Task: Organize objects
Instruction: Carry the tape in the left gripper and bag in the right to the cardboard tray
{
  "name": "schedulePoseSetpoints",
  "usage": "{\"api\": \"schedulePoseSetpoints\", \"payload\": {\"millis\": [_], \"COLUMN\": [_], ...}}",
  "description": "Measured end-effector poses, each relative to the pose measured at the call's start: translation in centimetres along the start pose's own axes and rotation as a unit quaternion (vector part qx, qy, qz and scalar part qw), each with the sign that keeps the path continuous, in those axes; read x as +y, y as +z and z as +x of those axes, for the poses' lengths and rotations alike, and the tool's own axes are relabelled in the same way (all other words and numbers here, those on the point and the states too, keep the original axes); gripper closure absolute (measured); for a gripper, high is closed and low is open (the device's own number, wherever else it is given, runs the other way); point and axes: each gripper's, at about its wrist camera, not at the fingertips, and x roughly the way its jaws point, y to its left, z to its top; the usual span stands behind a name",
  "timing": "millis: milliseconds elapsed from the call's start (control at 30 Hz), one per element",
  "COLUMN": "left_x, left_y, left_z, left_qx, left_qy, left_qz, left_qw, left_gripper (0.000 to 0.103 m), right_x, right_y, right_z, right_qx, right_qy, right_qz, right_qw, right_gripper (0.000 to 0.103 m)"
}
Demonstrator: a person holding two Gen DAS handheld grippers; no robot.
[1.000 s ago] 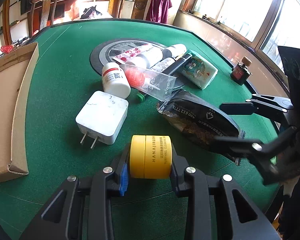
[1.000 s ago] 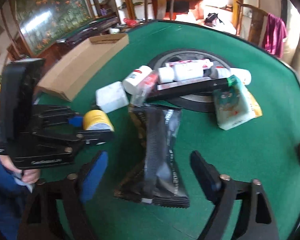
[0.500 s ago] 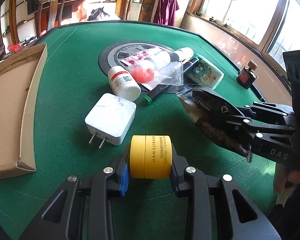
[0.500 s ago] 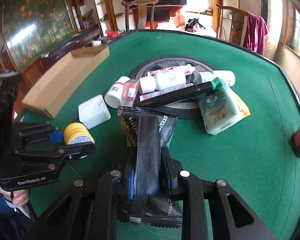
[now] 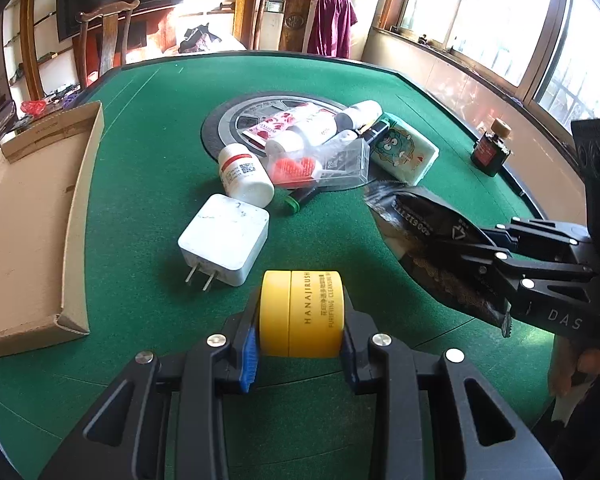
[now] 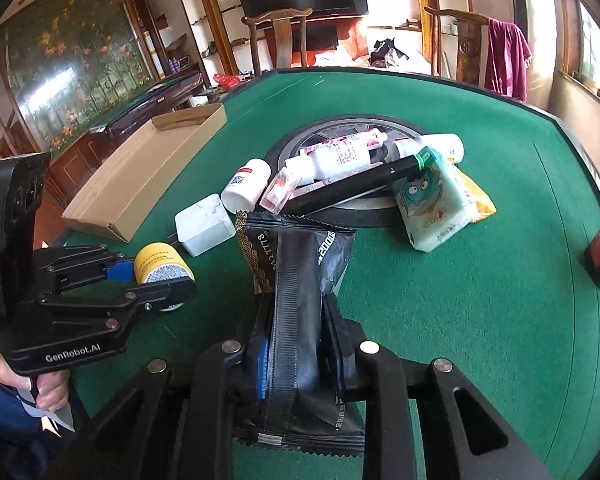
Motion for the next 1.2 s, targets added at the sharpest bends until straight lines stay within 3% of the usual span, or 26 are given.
{"api": "schedulePoseSetpoints", "payload": {"millis": [433, 867, 1200], "left_x": [3.0, 8.5, 15.8], "left_y": [-0.4, -1.3, -1.0], "left_z": [-3.8, -8.3, -11.3], "left_qx": [-0.033, -0.077, -0.091], "left_qy": [-0.004, -0.006, 0.028], "left_qz": [-0.028, -0.078, -0.126], "left_qw": [0.9990, 0.9940, 0.9875], "left_gripper": [0.071, 0.071, 0.071], "right_x": [2.6, 10.8, 14.4], "right_y": [-0.4, 3.3, 7.2], "right_z": [-2.3, -0.6, 2.4], "right_qx": [-0.038, -0.028, -0.004], "right_qy": [0.058, 0.075, 0.079], "right_qz": [0.036, -0.014, -0.027], "right_qw": [0.997, 0.997, 0.997], "right_gripper": [0.078, 0.078, 0.078]}}
